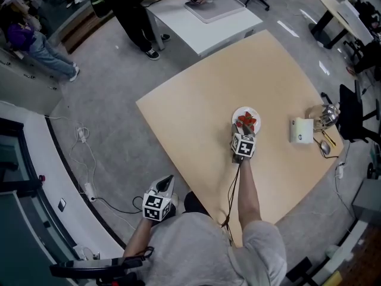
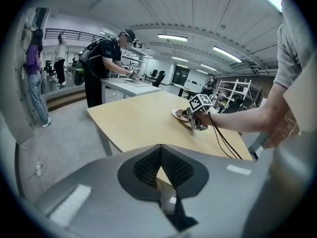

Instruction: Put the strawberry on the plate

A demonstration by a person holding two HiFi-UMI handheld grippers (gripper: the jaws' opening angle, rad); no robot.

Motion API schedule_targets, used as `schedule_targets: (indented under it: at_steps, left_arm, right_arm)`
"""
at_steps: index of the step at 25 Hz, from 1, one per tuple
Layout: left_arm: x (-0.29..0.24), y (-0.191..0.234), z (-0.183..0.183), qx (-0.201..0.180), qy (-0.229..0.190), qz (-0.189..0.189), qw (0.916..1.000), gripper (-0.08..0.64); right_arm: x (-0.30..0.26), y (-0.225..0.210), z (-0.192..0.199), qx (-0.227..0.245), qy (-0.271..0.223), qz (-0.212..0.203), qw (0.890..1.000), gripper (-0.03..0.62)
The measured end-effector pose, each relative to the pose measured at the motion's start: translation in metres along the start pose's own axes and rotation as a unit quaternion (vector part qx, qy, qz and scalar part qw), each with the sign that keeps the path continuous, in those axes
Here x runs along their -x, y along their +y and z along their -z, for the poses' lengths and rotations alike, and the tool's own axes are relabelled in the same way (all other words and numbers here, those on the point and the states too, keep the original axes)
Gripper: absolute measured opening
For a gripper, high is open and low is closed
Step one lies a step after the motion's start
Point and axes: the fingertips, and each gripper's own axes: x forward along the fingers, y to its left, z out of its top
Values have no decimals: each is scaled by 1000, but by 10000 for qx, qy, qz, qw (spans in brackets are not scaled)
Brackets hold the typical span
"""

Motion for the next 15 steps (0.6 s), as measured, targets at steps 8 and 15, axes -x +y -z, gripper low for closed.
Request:
schedule_targets:
  at_steps: [8, 15]
  left_arm:
    - [14, 0, 2, -74, -122, 106, 9998, 20]
    - [34, -1, -3, -211, -353, 274, 9988, 20]
  right_arm:
    - [27, 5, -6, -36, -208, 88, 9997, 195]
    - [75, 11, -13, -17, -665, 377, 9971, 99]
